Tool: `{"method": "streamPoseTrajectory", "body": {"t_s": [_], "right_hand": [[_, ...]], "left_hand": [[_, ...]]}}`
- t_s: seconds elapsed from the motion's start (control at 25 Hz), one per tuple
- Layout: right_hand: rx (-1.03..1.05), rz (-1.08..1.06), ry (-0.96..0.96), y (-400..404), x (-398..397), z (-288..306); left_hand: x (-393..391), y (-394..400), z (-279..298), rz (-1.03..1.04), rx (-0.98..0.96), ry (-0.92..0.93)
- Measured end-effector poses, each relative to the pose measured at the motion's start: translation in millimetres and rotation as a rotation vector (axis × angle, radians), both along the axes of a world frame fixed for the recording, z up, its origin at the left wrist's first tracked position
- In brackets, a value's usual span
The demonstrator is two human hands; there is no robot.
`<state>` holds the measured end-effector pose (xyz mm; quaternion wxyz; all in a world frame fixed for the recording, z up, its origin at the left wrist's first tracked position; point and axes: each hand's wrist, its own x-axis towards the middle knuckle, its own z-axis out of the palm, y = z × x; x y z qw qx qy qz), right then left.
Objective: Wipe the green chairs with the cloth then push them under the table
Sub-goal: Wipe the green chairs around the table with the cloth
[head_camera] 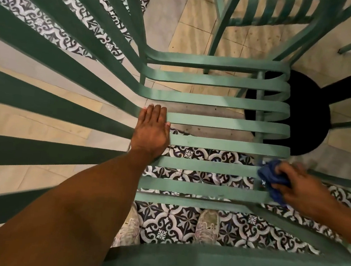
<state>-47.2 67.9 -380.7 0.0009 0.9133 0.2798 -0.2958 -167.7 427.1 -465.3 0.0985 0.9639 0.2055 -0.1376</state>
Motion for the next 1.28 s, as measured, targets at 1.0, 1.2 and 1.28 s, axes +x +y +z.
{"method": "streamPoseTrajectory", "body": {"t_s": [1.0,1.2,1.28], "right_hand": [[0.39,-0.063,-0.119,330.2,-7.0,-59.3],[0.437,-0.014,-0.327,282.4,32.4,-66.2],[0.344,-0.223,-0.432,216.4,78.6,-65.4]], "left_hand": [[2.0,-1.1,0.2,-0.04,0.014,0.037],[3.7,-1.1,-0.4,0.023,-0.013,0.039],[3.8,-2.6,-0.7,0.028,-0.019,0.045]]}}
